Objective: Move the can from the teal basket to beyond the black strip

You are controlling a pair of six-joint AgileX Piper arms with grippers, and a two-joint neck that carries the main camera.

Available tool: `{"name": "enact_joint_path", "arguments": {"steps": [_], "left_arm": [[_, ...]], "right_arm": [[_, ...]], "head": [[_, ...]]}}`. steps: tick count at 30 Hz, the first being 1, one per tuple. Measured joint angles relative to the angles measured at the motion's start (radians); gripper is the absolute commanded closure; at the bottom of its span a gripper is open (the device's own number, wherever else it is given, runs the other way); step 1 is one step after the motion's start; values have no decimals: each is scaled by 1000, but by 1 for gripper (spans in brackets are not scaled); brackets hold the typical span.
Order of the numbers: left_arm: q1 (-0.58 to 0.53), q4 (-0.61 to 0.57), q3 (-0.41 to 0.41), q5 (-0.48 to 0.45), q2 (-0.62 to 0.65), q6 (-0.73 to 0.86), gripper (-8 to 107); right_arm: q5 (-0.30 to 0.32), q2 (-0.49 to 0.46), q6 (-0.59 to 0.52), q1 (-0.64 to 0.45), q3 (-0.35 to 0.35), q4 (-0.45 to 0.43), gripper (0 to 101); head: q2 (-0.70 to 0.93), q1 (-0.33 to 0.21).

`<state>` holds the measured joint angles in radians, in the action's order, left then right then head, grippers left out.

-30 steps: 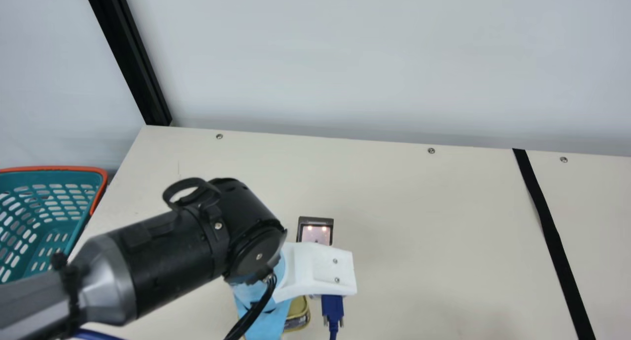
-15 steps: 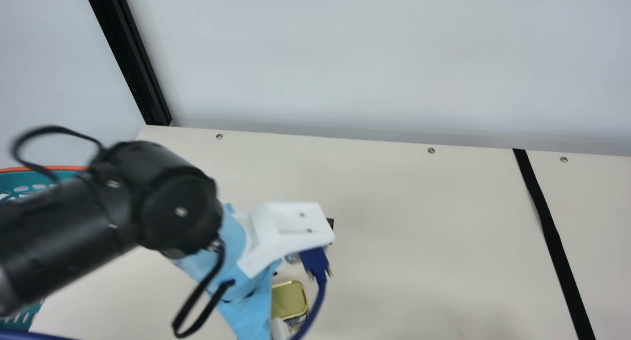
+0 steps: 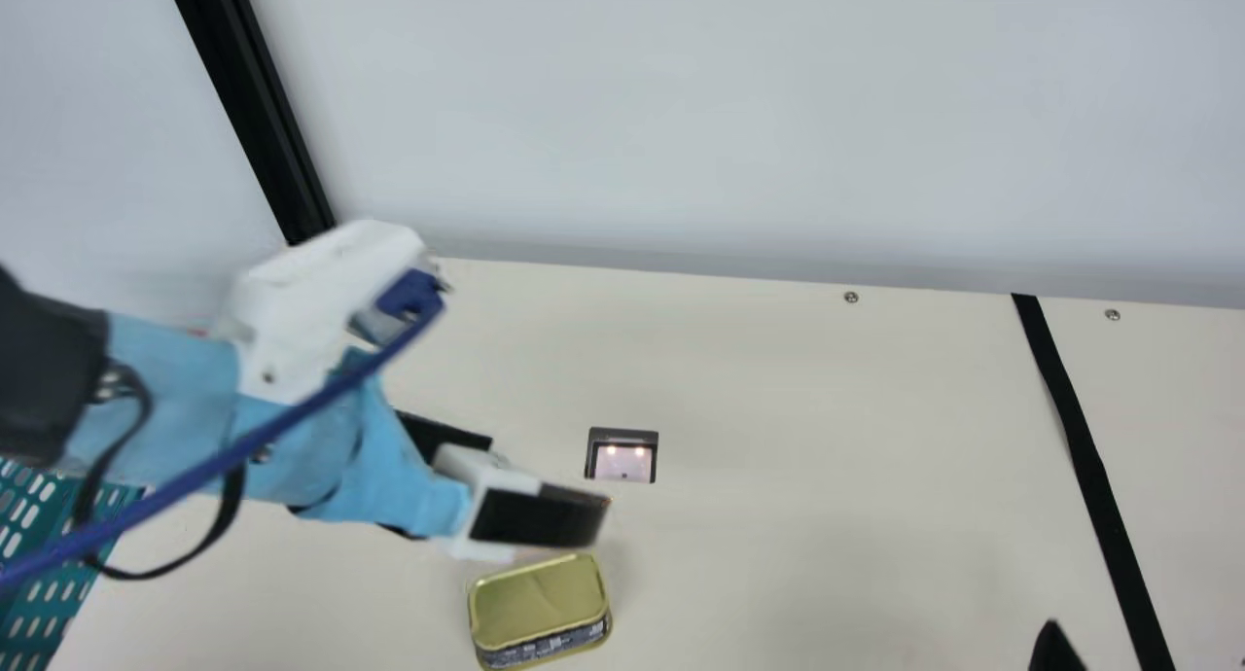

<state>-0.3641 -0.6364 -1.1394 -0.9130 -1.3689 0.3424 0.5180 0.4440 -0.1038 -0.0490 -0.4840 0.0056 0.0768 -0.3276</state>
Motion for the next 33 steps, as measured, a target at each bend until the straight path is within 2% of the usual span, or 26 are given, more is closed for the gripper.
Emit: {"name": "enact_joint_path", "arguments": {"steps": [4, 9, 15, 20, 25, 33], "left_arm": [[56, -20, 81, 91, 65, 12, 9], [114, -28, 173, 211, 135, 28, 9], [179, -61, 276, 338, 214, 61, 9], [235, -88, 348, 424, 265, 86, 9], [239, -88, 355, 431, 268, 86, 9], [239, -88, 355, 431, 268, 86, 9]], "right_arm": [[-43, 107, 3, 2, -84, -25, 0], [-52, 225, -35, -6, -186, -24, 0], [-45, 353, -135, -58, -301, 40, 0], [-25, 454, -262, -117, -383, 141, 0], [22, 558, -421, -183, -461, 277, 0], [157, 721, -738, -292, -531, 521, 0]], "head": [[0, 0], [0, 0], [0, 0], [0, 0], [0, 0], [0, 0]]}}
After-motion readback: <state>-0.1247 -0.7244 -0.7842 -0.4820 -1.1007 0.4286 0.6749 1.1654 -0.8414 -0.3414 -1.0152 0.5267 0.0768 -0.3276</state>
